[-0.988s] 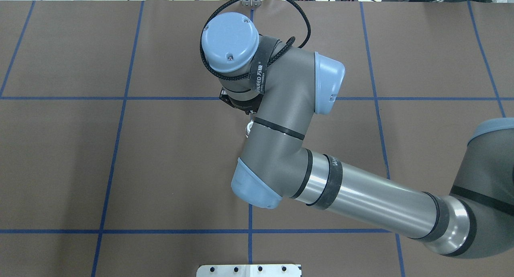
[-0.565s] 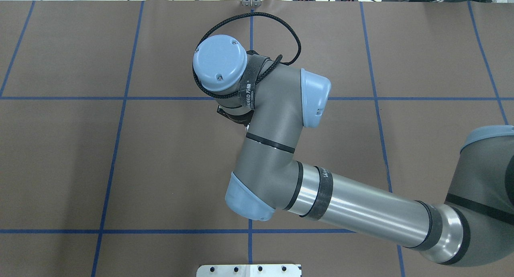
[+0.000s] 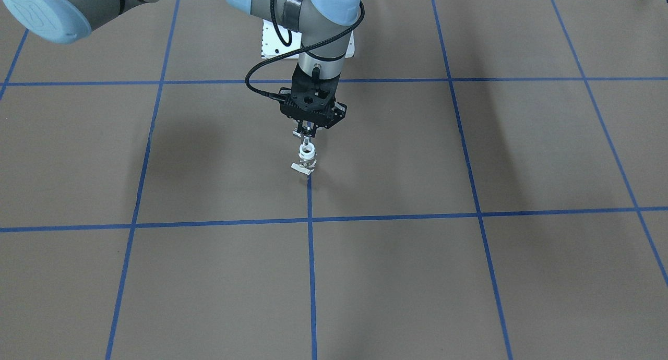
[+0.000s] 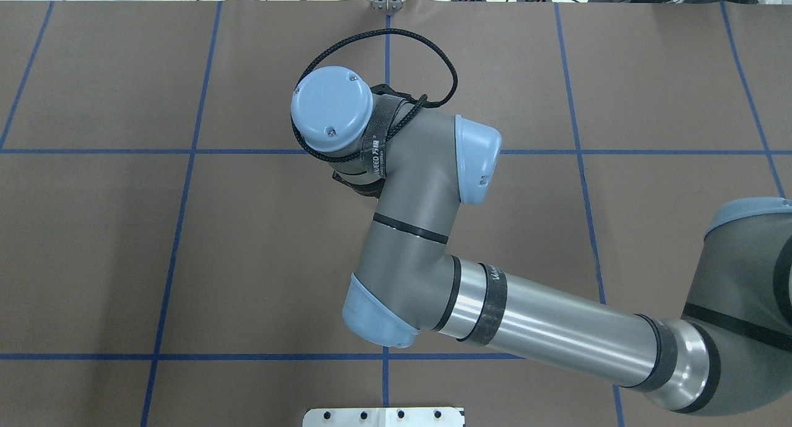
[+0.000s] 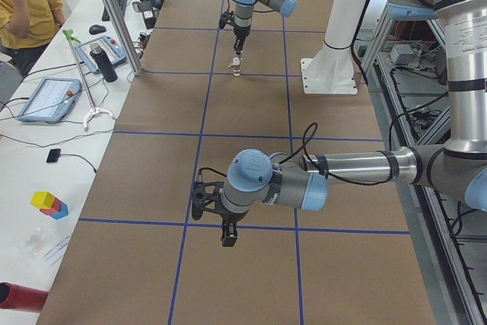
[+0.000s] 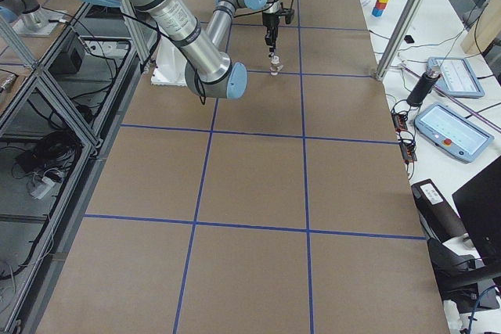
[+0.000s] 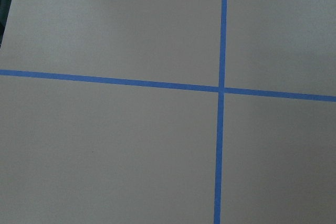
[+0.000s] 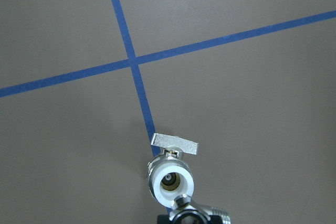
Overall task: Assemble PPR valve and pipe with both arms
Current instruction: 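Lower the fitting onto the valve top and press it on with the right gripper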
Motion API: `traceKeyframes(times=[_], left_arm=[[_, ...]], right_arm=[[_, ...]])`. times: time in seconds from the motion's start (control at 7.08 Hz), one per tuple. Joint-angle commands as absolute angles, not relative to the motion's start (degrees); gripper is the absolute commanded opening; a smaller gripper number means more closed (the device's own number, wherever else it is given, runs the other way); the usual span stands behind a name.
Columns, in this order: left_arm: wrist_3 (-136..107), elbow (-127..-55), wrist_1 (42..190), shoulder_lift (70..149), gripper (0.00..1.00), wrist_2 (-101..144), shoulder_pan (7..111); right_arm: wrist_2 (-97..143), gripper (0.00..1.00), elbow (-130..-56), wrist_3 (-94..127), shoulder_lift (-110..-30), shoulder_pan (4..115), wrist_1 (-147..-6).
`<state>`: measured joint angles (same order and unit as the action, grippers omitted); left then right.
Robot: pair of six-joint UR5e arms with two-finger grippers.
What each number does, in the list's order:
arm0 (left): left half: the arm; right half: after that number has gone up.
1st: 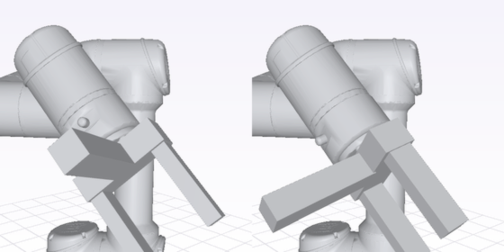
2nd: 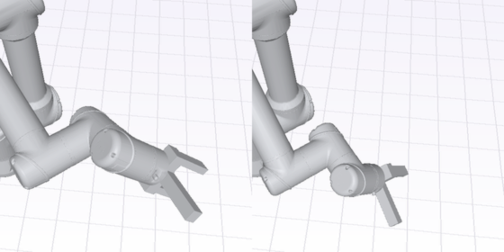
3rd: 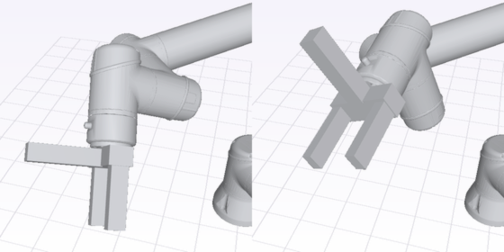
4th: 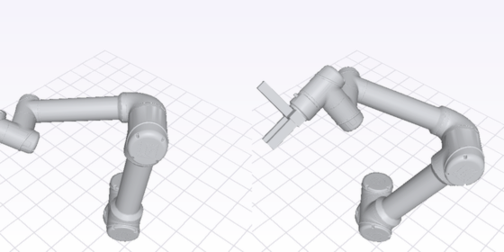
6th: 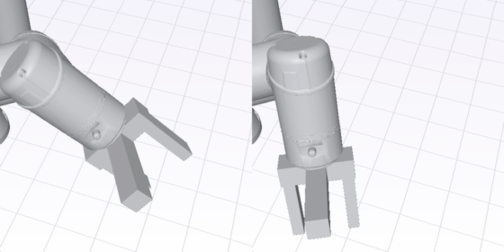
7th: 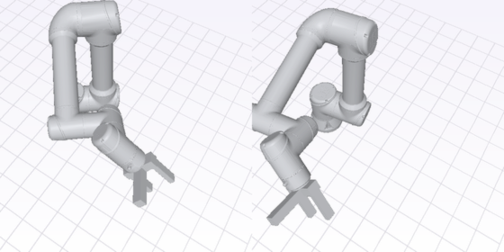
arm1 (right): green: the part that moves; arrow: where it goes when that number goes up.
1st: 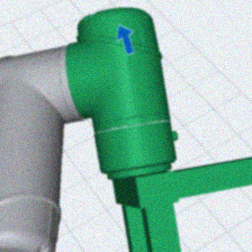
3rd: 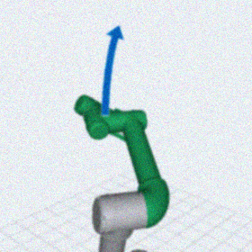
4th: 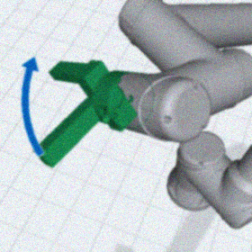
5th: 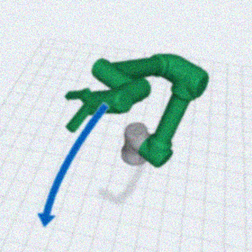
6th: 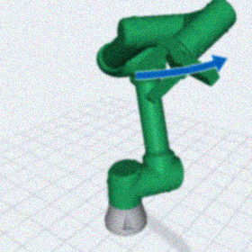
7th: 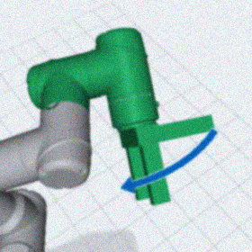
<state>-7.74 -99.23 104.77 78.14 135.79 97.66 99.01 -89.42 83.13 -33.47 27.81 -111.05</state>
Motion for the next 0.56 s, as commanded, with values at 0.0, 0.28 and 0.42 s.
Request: traceKeyframes(times=[0.0, 0.28, 0.42], left_arm=[[-7.73, -99.23, 104.85, 78.13, 1.0, 135.79, 97.65], [-7.73, -99.23, 104.85, 78.13, 1.0, 135.79, 97.65], [-7.73, -99.23, 104.85, 78.13, 1.0, 135.79, 97.65]], right_arm=[[98.61, 0.0, -89.82, 83.06, -33.05, 27.95, -111.18], [98.61, 0.0, -90.0, 82.97, -33.05, 28.65, -111.18], [98.27, 0.0, -89.91, 82.97, -33.13, 28.57, -111.18]])
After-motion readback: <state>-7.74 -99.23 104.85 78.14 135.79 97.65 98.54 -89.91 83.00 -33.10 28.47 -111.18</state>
